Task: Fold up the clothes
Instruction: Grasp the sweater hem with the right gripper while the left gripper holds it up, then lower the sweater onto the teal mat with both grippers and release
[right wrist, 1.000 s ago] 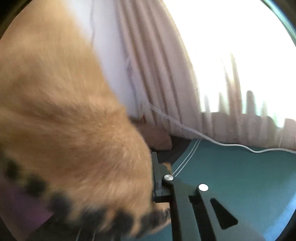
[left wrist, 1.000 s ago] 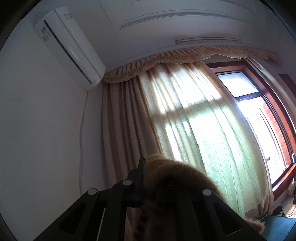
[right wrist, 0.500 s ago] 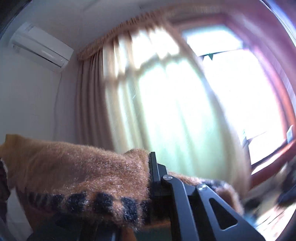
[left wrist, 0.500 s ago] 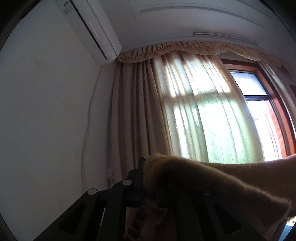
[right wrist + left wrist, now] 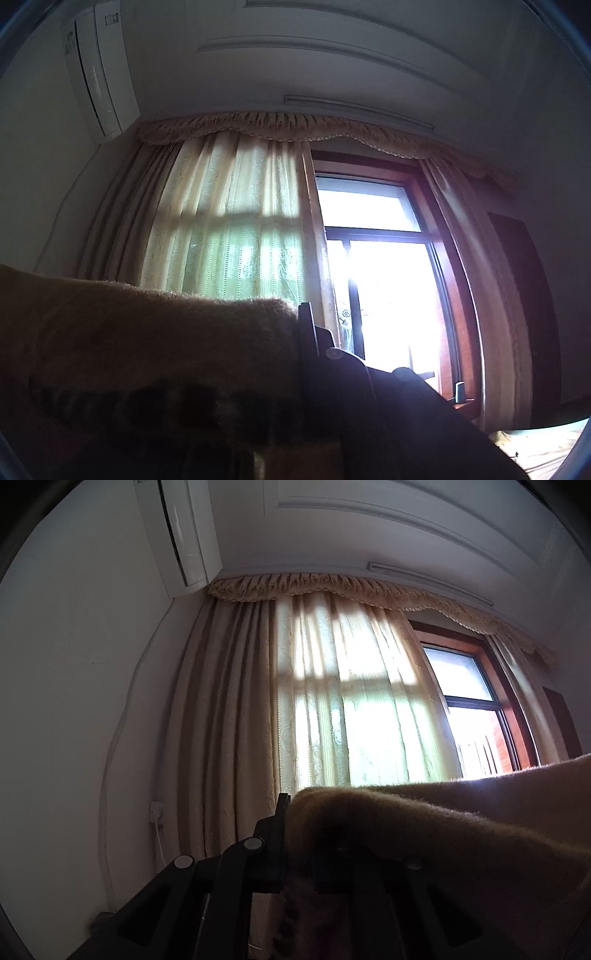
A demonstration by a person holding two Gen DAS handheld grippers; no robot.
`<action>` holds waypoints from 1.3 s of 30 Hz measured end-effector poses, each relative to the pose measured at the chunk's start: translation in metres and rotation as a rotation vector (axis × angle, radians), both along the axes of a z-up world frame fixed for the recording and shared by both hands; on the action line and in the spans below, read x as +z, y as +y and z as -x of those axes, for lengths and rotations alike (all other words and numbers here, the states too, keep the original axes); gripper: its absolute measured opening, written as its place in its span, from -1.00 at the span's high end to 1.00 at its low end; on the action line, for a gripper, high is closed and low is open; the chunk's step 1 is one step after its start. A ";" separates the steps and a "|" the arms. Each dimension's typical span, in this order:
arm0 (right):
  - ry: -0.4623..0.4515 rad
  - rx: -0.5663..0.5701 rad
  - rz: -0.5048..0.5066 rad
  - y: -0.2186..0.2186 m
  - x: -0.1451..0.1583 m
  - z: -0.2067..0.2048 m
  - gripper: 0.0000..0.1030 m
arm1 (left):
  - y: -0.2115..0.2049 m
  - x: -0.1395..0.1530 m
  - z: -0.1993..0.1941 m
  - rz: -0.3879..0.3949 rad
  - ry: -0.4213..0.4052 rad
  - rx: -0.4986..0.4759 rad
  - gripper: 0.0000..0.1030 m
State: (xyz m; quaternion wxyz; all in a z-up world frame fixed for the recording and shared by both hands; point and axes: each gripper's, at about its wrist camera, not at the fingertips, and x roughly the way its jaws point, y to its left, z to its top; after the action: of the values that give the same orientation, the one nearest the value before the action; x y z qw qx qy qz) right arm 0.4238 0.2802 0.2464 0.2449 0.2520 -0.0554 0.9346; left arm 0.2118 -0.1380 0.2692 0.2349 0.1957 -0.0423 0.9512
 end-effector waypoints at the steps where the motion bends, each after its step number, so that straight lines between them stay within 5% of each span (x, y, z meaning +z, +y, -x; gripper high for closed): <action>1: -0.004 -0.009 0.002 0.003 -0.002 -0.002 0.88 | 0.007 0.000 0.003 0.014 -0.006 0.006 0.81; 7: -0.130 -0.026 0.088 0.036 -0.014 0.052 0.88 | 0.054 -0.002 0.049 0.116 -0.104 0.038 0.81; 11: -0.270 -0.045 0.170 0.063 -0.042 0.114 0.88 | 0.102 -0.034 0.107 0.265 -0.212 0.085 0.81; 25: -0.810 -0.129 0.481 0.184 -0.225 0.365 0.87 | 0.271 -0.234 0.354 0.604 -0.747 0.053 0.81; 35: -1.121 -0.136 0.586 0.233 -0.301 0.453 0.81 | 0.336 -0.335 0.436 0.778 -0.982 0.023 0.80; 39: -1.211 -0.147 0.580 0.239 -0.319 0.469 0.38 | 0.342 -0.357 0.448 0.829 -1.029 0.014 0.75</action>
State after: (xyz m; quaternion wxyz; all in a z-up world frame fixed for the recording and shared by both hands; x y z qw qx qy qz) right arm -0.0453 0.5189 -0.0728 0.2913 -0.3969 0.0534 0.8688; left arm -0.2365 0.2045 -0.0878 0.2345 -0.3901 0.2216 0.8624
